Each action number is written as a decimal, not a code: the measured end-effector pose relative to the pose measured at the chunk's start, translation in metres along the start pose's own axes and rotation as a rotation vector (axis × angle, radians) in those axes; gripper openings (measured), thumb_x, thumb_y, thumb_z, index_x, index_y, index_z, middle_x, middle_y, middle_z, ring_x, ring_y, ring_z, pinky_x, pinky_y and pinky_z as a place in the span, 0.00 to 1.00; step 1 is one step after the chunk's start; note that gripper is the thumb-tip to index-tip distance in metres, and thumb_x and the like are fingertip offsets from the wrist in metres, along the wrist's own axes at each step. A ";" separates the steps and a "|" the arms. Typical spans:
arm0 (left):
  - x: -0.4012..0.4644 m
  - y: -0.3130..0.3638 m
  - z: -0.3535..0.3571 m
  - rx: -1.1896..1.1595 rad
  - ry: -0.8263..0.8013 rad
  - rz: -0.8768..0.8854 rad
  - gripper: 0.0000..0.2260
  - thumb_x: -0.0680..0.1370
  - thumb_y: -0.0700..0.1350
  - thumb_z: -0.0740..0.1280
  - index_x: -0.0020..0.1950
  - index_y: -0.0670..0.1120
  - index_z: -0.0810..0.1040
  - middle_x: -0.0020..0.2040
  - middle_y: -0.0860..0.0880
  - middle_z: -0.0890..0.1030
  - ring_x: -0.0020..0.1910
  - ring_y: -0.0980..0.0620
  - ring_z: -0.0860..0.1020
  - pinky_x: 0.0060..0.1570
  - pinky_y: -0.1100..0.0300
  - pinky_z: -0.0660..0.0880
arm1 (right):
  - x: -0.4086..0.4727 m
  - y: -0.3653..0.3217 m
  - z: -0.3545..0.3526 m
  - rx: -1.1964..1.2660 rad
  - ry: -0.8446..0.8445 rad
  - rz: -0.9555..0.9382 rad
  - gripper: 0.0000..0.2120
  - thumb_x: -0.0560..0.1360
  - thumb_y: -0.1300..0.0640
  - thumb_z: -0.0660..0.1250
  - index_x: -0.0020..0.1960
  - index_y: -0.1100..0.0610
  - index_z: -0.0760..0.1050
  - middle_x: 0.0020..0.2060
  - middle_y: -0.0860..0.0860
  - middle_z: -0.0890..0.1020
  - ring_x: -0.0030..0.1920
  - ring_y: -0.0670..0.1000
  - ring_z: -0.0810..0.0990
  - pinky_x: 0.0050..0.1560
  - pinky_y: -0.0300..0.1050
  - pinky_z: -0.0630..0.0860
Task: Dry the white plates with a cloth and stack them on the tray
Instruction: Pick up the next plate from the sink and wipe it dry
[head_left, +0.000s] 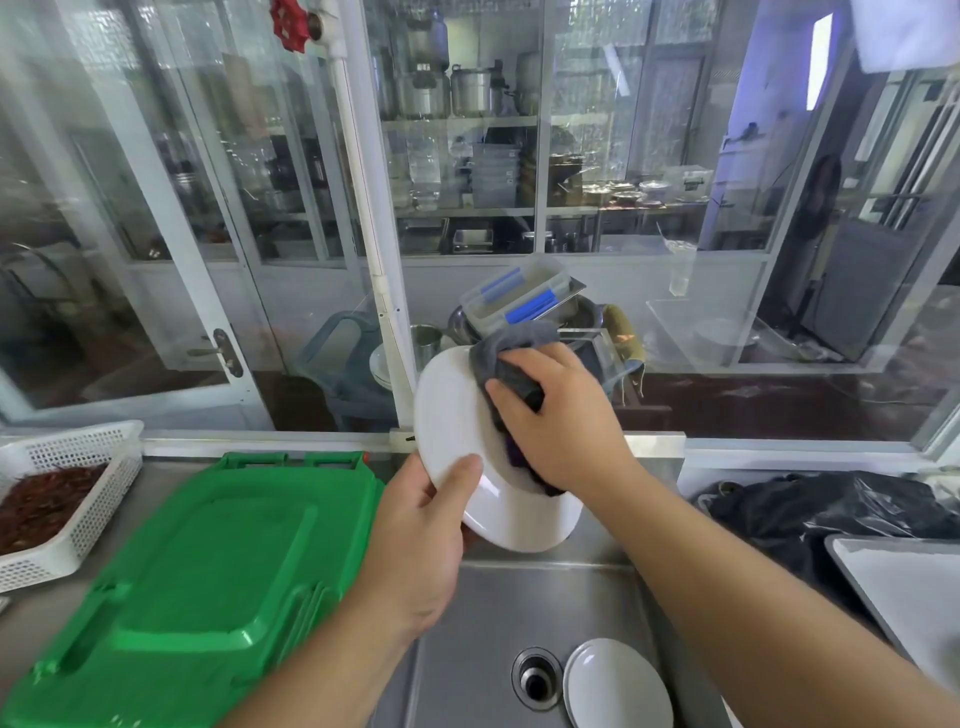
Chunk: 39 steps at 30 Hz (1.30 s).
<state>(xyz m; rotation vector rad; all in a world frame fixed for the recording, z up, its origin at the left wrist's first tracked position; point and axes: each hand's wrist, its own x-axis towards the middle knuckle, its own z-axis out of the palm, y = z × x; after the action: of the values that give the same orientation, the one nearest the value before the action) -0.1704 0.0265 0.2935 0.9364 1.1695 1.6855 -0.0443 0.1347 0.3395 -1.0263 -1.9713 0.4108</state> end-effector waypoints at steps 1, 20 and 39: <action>0.000 0.000 0.000 0.006 -0.002 0.015 0.16 0.72 0.55 0.73 0.59 0.55 0.85 0.59 0.44 0.86 0.62 0.40 0.83 0.67 0.31 0.74 | 0.005 0.003 -0.001 -0.026 -0.007 0.066 0.16 0.81 0.47 0.70 0.67 0.50 0.81 0.62 0.50 0.80 0.60 0.55 0.79 0.58 0.45 0.74; 0.018 -0.005 -0.008 0.719 0.016 0.208 0.06 0.79 0.60 0.64 0.51 0.60 0.77 0.47 0.64 0.83 0.47 0.65 0.80 0.41 0.66 0.76 | -0.053 0.011 0.017 0.072 -0.246 0.461 0.12 0.82 0.42 0.62 0.45 0.48 0.74 0.37 0.45 0.80 0.39 0.45 0.79 0.38 0.43 0.71; 0.019 0.008 0.010 1.831 -0.710 0.704 0.36 0.83 0.37 0.56 0.85 0.56 0.41 0.85 0.44 0.57 0.80 0.45 0.65 0.69 0.46 0.75 | -0.067 0.065 -0.030 1.440 -0.140 0.875 0.30 0.71 0.35 0.74 0.59 0.58 0.87 0.64 0.65 0.83 0.62 0.65 0.84 0.66 0.67 0.78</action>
<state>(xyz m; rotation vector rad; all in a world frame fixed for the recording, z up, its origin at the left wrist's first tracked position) -0.1694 0.0459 0.3058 2.9091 1.7555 -0.0021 0.0326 0.1183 0.2814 -0.7377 -0.7128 2.0002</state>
